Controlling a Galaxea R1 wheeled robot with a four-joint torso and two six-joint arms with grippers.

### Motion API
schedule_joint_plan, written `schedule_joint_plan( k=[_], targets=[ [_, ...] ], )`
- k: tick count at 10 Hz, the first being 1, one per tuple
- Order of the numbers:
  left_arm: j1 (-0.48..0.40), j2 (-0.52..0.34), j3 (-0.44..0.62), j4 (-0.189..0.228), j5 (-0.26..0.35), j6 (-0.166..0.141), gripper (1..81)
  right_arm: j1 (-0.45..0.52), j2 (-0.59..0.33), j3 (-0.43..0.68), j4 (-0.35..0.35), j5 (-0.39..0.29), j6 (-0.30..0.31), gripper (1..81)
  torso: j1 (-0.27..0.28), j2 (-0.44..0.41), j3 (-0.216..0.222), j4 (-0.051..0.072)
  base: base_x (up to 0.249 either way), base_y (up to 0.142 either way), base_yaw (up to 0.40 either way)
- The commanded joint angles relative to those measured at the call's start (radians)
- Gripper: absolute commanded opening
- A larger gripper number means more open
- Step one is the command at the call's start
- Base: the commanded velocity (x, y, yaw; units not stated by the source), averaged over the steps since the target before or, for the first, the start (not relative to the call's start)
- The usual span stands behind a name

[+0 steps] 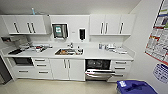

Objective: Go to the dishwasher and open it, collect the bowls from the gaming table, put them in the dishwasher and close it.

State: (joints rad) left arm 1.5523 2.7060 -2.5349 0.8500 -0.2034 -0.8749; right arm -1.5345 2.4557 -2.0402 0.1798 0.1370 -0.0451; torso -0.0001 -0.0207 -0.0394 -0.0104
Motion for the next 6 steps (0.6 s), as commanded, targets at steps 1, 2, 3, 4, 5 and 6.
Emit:
schedule_joint_plan(
  k=[1,2,3,4,5,6],
  targets=[
    [-0.042,-0.034,-0.012,0.003,0.035,0.002,1.0,0.05,-0.041,0.011,-0.01,-0.051,-0.004,1.0,0.0,0.0,0.0,0.0,0.143,0.0,0.0],
    [-0.042,-0.034,-0.012,0.004,0.035,0.002,1.0,0.05,-0.041,0.011,-0.011,-0.051,-0.004,1.0,0.0,0.0,0.0,0.0,0.154,0.0,0.0],
    [-0.042,-0.034,-0.012,0.006,0.035,0.002,1.0,0.05,-0.041,0.009,-0.011,-0.051,-0.004,1.0,0.0,0.0,0.0,0.0,0.163,0.0,0.0],
    [-0.042,-0.034,-0.012,0.006,0.035,0.002,1.0,0.05,-0.041,0.009,-0.011,-0.051,-0.004,1.0,0.0,0.0,0.0,0.0,0.173,0.0,0.0],
    [-0.042,-0.034,-0.012,0.006,0.035,0.002,1.0,0.05,-0.041,0.009,-0.01,-0.051,-0.004,1.0,0.0,0.0,0.0,0.0,0.184,0.0,0.0],
    [-0.042,-0.034,-0.012,0.007,0.035,0.002,1.0,0.052,-0.041,0.009,-0.011,-0.053,-0.004,1.0,0.0,0.0,0.0,0.0,0.19,0.0,0.0]
  ],
)
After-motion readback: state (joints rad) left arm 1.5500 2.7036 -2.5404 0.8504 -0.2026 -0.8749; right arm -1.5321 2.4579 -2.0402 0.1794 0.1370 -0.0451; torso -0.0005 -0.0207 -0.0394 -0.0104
